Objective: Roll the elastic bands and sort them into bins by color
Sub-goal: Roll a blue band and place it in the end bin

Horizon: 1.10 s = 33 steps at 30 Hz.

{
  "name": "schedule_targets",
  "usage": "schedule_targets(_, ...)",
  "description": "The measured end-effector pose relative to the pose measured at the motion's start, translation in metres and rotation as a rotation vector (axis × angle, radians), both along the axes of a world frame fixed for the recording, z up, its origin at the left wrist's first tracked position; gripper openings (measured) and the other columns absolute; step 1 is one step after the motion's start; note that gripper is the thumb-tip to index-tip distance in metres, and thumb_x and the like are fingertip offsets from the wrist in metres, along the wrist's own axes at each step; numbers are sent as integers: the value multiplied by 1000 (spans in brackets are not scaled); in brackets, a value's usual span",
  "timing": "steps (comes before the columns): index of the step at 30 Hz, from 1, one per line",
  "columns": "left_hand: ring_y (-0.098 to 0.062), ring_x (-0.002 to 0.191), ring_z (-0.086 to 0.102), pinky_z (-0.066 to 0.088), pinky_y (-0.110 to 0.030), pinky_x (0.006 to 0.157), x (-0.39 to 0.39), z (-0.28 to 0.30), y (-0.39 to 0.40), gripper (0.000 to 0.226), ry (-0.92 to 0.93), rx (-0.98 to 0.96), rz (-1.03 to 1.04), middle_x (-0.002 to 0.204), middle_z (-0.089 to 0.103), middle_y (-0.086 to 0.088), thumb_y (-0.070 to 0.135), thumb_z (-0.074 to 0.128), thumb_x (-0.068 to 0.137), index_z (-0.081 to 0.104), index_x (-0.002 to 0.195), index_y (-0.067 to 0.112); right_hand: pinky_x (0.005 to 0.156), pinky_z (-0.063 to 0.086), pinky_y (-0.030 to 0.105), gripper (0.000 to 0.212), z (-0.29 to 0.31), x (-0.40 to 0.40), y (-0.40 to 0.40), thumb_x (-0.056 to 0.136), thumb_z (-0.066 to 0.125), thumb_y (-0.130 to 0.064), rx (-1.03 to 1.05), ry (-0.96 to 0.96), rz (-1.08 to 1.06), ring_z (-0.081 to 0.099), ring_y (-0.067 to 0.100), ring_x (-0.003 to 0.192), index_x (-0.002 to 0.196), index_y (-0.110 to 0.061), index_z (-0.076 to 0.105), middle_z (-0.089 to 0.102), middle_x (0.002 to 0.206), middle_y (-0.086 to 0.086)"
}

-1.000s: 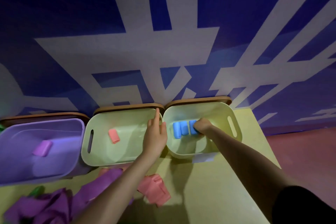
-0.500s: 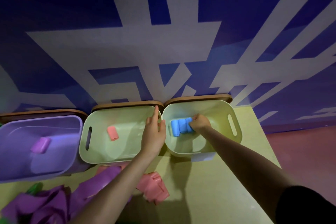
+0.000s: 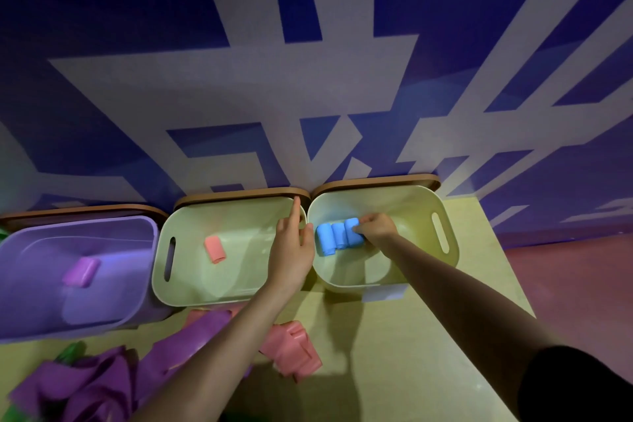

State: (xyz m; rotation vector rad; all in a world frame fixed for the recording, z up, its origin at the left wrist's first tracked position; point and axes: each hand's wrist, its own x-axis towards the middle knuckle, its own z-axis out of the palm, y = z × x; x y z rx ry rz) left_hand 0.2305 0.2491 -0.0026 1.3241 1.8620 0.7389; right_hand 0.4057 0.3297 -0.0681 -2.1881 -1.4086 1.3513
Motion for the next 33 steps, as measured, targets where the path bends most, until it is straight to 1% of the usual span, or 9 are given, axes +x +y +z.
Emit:
schedule_targets(1,-22,102,55,38,-27,80,0,0,0,54,3,0,0,132,44,-5,30,39,101,17,151,34,75,44,32,1,1,0,-1,83,65,-15,14,-11,4,54,23,84,83,-14,66,57,85,6)
schedule_targets(4,-23,108,54,37,-27,81,1,1,0,55,6,0,0,134,43,-6,29,39,101,17,151,33,83,45,28,21,2,3,-3,84,64,-18,35,-89,-1,59,25,99,104,-14,69,62,97,4)
schedule_targets(6,-23,107,54,37,-26,81,1,2,0,55,9,-1,-3,134,43,-6,29,39,101,17,151,33,73,45,29,9,3,4,-4,84,64,-18,29,-125,27,57,28,88,83,-10,67,60,81,5)
schedule_targets(8,-20,98,54,36,-26,79,1,2,0,55,11,-2,-12,135,43,-6,30,39,101,16,151,33,57,38,28,27,3,6,-4,84,63,-19,10,-157,47,49,26,75,60,-12,52,49,63,4)
schedule_targets(13,-15,92,52,36,-25,78,1,4,0,55,15,4,-18,135,43,-7,30,39,101,16,151,32,71,38,28,31,6,10,-4,90,52,-18,20,-193,49,49,24,79,59,-16,48,53,79,9)
schedule_targets(18,-22,107,54,37,-25,81,1,4,-1,55,9,5,-5,136,43,-8,30,39,101,17,151,32,66,38,27,33,6,14,-4,86,55,-21,-17,-153,54,48,24,72,54,-16,48,51,69,7)
schedule_targets(25,-21,97,56,42,-29,82,0,3,-1,55,12,10,-12,134,43,-7,30,39,101,17,151,33,64,35,28,34,9,14,-4,85,54,-21,-27,-132,41,45,24,69,53,-15,46,43,57,2)
schedule_targets(30,-15,95,51,36,-25,80,1,3,-1,55,23,12,-18,135,43,-7,29,39,101,17,151,31,66,38,28,29,6,13,-3,86,61,-25,-60,-137,86,46,21,72,61,-11,54,50,66,5)
schedule_targets(33,-18,99,54,36,-25,80,1,3,0,55,24,11,-20,137,42,-7,30,39,101,16,151,32,55,34,27,35,5,10,-4,84,64,-24,-53,-168,107,44,22,70,55,-12,48,46,61,5)
